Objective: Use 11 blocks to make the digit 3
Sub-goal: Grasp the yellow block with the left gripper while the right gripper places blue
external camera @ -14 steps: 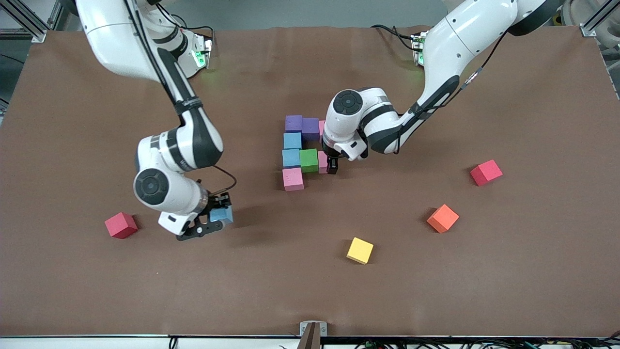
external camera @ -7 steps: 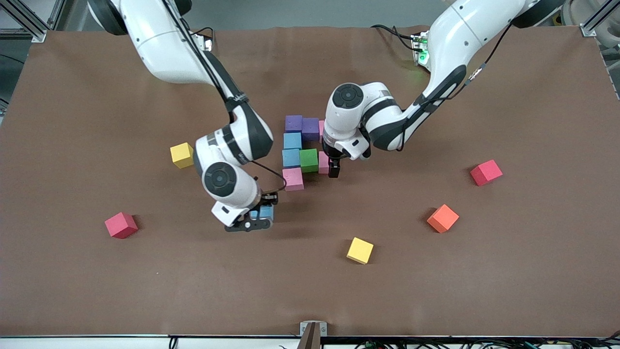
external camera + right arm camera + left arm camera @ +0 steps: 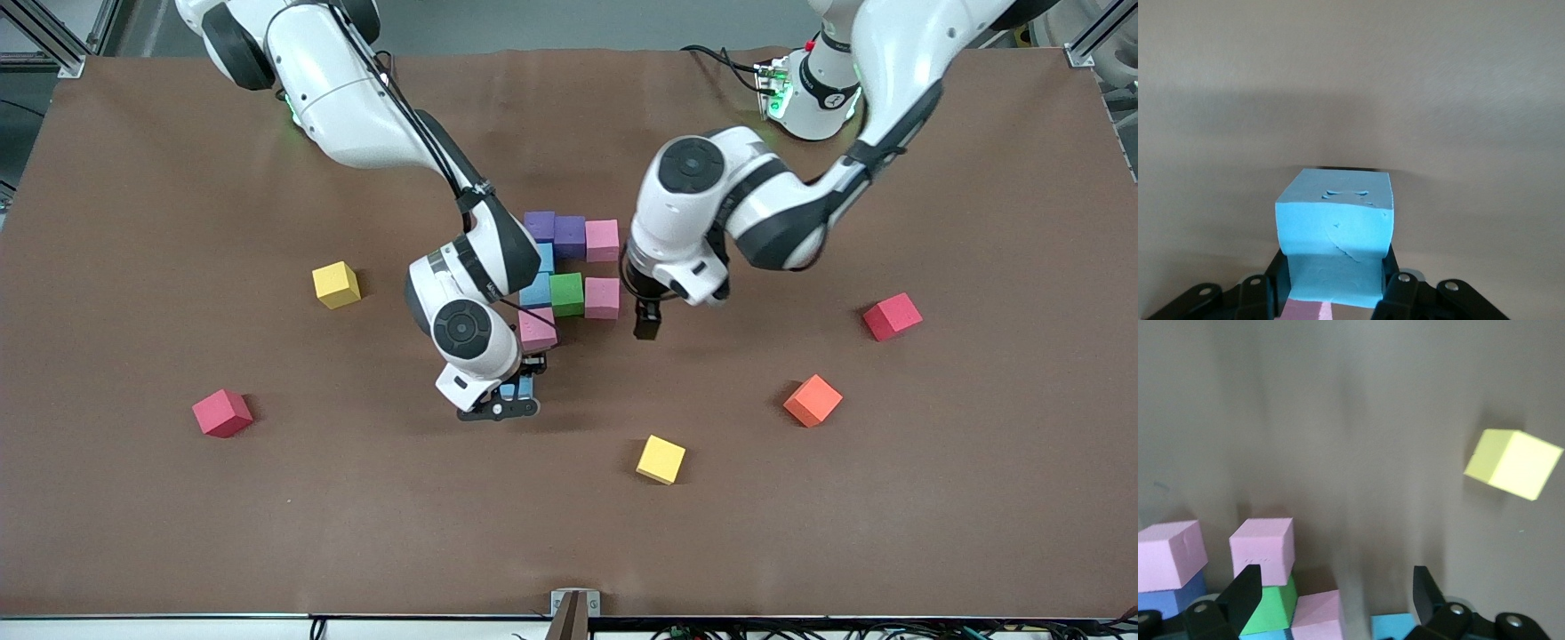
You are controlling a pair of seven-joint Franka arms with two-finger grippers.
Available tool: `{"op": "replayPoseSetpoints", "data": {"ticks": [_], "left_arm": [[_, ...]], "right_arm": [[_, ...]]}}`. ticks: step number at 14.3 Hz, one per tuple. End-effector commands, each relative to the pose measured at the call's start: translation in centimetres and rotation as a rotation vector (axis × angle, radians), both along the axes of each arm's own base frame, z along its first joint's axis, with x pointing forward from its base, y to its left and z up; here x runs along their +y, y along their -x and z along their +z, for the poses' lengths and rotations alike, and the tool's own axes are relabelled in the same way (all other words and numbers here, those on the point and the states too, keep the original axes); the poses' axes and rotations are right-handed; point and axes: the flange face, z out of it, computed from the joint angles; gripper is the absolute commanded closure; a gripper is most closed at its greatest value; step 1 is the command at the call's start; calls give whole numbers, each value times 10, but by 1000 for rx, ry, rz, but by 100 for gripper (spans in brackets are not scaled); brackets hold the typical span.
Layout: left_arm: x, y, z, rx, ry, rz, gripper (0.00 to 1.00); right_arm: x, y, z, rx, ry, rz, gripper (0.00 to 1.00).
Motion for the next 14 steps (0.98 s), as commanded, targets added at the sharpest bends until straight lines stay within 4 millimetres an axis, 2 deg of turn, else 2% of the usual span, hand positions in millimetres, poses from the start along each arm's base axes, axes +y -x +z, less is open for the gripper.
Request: {"op": "replayPoseSetpoints", "data": {"ticks": [1,2,3,5,6,7,10,11,14], "left_arm": [[18,-46,10,29,37,-29,0],[30,-65,11,23,51,-31,0],[49,-90,-2,46,80,-33,0],[69,-117,-25,68,115,-115,0],[72,-126,-36,64,108,-152,0],[74,-135,-47,54,104,-171,0],[55,-155,-77,18,78,-162,0],[48,-159,-83,2,78,-160,0],[46,-172,-99,-34,115,-152,0]], "right_arm": [[17,7,-3,2,-13,-3,81],[21,11,-4,6,-15,4,81],[26,14,-5,8,-16,11,81],[29,18,-7,12,-15,17,81],[31,20,-7,14,-18,22,81],[33,21,-9,19,-19,26,81],[36,28,-15,35,-19,39,79],[37,30,-16,38,-19,39,79],[43,34,-15,50,-32,46,78]]}}
